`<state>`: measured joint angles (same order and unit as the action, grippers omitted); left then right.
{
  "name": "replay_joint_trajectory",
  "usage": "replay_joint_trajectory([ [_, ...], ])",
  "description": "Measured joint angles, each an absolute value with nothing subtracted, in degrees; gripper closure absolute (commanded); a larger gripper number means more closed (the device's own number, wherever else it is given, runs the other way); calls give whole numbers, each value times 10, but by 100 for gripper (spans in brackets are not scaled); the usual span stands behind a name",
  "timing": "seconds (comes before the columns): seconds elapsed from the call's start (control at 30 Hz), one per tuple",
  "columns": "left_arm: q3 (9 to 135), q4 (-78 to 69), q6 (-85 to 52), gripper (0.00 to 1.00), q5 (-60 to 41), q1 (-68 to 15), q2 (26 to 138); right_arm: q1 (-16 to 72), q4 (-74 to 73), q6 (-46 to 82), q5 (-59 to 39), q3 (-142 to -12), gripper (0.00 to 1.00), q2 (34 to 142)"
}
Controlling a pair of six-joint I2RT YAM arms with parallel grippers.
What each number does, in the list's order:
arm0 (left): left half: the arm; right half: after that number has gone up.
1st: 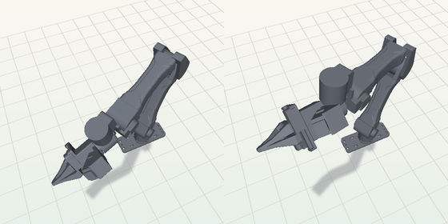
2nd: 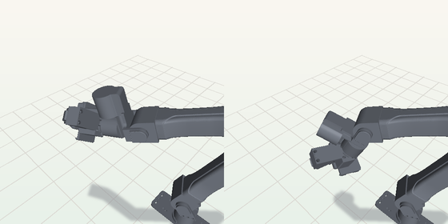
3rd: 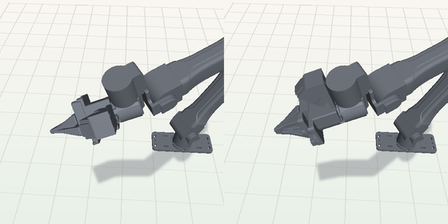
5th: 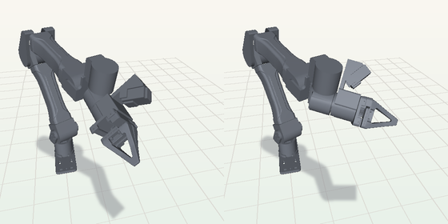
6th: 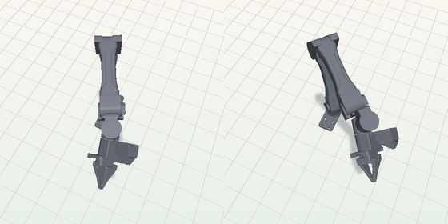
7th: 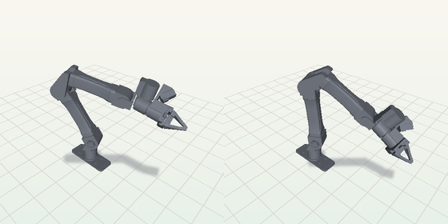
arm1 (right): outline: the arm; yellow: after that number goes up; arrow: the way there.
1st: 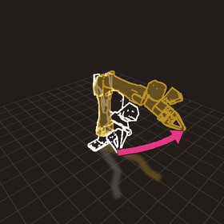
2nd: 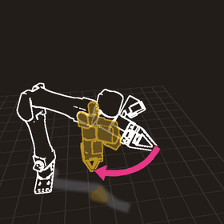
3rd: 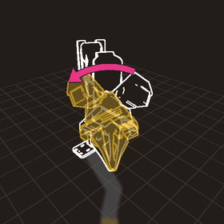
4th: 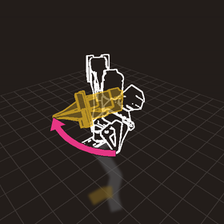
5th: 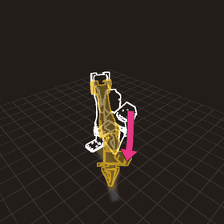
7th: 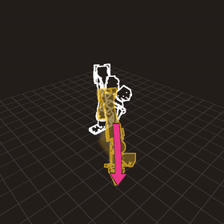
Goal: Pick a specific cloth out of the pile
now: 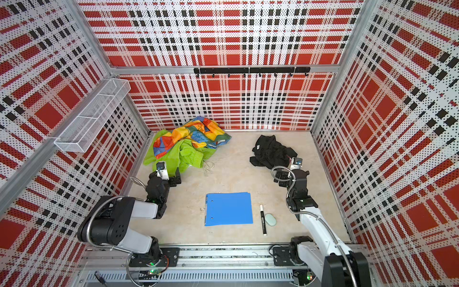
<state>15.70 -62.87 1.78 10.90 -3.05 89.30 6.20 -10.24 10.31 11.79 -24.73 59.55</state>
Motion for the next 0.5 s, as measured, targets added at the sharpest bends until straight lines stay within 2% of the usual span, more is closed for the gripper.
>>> replay_joint_trajectory([
  [0.27, 164, -637, 7, 1, 61, -10, 898, 58, -356, 22, 163, -204, 0, 798],
  [0.5, 164, -639, 3, 1, 31, -4, 898, 33, -551, -15, 142, -175, 0, 866],
])
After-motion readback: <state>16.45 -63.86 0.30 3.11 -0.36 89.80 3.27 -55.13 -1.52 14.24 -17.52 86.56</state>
